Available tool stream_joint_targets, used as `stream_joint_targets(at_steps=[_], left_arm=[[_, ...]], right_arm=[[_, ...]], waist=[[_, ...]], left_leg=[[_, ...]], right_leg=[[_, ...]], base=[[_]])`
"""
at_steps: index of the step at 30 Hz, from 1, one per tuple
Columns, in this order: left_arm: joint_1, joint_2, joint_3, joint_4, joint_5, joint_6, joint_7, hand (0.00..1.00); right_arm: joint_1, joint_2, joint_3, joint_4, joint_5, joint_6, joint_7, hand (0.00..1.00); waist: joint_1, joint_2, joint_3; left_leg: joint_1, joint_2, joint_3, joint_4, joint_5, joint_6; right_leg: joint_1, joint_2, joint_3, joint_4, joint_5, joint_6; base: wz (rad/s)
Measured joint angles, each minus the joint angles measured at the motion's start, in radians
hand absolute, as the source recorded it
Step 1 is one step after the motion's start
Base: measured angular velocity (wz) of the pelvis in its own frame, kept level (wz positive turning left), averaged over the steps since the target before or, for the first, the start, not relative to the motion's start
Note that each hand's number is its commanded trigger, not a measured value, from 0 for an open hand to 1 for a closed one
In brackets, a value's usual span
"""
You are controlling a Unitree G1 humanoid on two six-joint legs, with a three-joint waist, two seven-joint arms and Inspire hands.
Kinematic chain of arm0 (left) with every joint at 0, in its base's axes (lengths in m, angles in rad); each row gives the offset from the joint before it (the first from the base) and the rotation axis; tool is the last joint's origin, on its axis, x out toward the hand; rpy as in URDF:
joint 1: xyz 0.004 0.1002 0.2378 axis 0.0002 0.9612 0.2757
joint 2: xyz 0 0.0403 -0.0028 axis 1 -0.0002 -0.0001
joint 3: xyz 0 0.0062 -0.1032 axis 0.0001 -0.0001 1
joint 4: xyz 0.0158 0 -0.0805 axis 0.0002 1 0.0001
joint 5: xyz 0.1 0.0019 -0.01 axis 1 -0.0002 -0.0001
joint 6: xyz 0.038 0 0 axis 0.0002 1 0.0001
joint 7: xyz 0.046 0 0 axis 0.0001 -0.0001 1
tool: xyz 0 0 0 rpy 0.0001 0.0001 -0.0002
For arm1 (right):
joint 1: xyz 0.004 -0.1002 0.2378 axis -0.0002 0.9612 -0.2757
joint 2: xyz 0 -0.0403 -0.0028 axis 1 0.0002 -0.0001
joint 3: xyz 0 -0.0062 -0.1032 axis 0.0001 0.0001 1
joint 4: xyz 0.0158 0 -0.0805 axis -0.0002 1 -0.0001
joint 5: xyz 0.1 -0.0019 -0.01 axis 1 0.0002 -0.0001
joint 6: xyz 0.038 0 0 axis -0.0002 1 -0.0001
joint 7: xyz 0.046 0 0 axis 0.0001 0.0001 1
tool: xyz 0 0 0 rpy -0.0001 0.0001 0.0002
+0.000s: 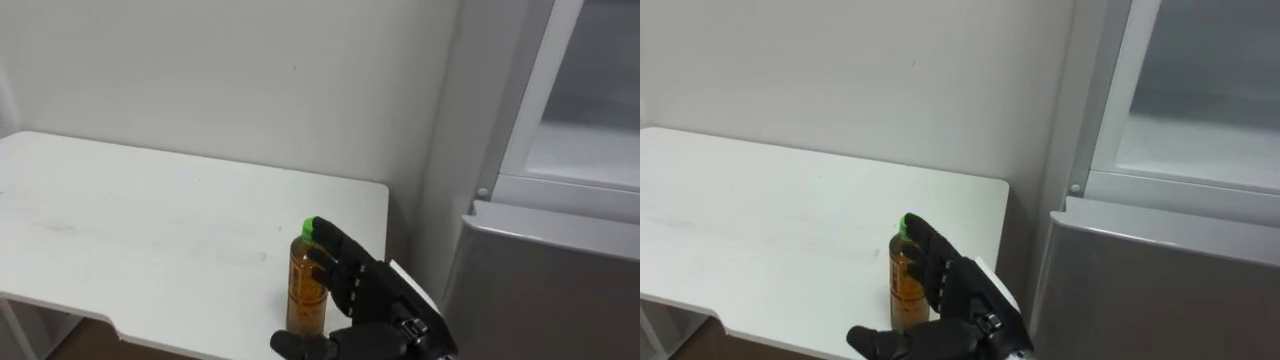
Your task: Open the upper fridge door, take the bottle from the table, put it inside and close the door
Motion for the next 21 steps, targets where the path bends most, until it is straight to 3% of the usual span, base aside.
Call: stream_joint_targets(at_steps=[9, 21], left_arm=[[0.008, -0.001, 0.021, 0.001, 0.047, 0.002, 0.002, 0.00], [-0.004, -0.005, 0.040, -0.001, 0.107, 0.024, -0.015, 0.00]], right_arm=[[-0.063, 0.001, -0.047, -0.018, 0.027, -0.006, -0.072, 0.00], [-0.071, -0.026, -0.072, -0.040, -0.023, -0.024, -0.207, 0.00]], waist=[[-0.002, -0.008, -0.0054], [-0.005, -0.010, -0.0018]], left_leg=[[0.012, 0.000, -0.001, -0.003, 0.000, 0.000], [0.006, 0.000, -0.023, 0.000, 0.003, -0.003]], right_leg=[[0.011, 0.000, 0.001, 0.000, 0.000, 0.000], [0.015, 0.002, -0.010, 0.000, 0.000, 0.000]], base=[[0.00], [0.03]])
